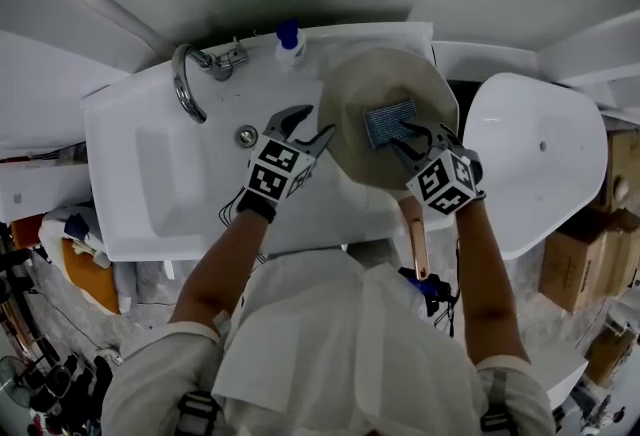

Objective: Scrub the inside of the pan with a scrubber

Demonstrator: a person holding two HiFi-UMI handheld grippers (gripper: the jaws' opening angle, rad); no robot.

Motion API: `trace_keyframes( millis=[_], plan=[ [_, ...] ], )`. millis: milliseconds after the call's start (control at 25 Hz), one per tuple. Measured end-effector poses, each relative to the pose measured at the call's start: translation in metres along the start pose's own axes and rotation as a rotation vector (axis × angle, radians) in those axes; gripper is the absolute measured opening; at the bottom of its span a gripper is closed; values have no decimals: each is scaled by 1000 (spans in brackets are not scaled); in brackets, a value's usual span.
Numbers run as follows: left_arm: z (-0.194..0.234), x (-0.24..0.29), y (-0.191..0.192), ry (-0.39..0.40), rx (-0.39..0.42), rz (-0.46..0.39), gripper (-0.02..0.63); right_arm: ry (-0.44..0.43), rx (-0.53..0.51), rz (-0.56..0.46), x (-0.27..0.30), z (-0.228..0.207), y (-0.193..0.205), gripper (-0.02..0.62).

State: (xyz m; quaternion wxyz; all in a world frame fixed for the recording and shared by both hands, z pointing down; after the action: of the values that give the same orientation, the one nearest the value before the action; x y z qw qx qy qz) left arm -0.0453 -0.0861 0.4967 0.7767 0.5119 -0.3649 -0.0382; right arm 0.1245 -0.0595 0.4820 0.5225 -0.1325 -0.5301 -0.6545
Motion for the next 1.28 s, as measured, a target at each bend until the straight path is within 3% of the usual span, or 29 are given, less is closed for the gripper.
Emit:
trace_keyframes(
  millis=[160,400,840,1000,1200,1280],
  plan=[
    [-3,15,6,-14,-18,65,237,-98,-117,111,26,16,20,156],
    [0,19,5,-64,-48,55,192,-195,-261,254,50,25,44,163],
    [3,21,6,-113,-98,55,154,-209,-414,263,74,30,35,163],
    [4,21,4,-134,-133,36,131,-194,-345,275,81,25,30,159],
    [5,19,5,-143,-155,35,117,-55,-8,323,88,-1,30,51],
    [5,19,5,-141,-156,34,115,-9,97,339,90,-13,33,43]
  ],
)
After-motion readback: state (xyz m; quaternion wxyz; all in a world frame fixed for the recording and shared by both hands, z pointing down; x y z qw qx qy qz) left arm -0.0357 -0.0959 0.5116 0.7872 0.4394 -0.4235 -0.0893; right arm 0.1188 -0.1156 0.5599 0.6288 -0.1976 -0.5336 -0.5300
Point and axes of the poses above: the fingertips, and each gripper's own axes: x forward along the fingers, z to its left, y out of its underside, the point moved 4 cm from there along -x, backward along the fingers, and after that the axes turned 7 degrees about y, right-handed, at the moved point
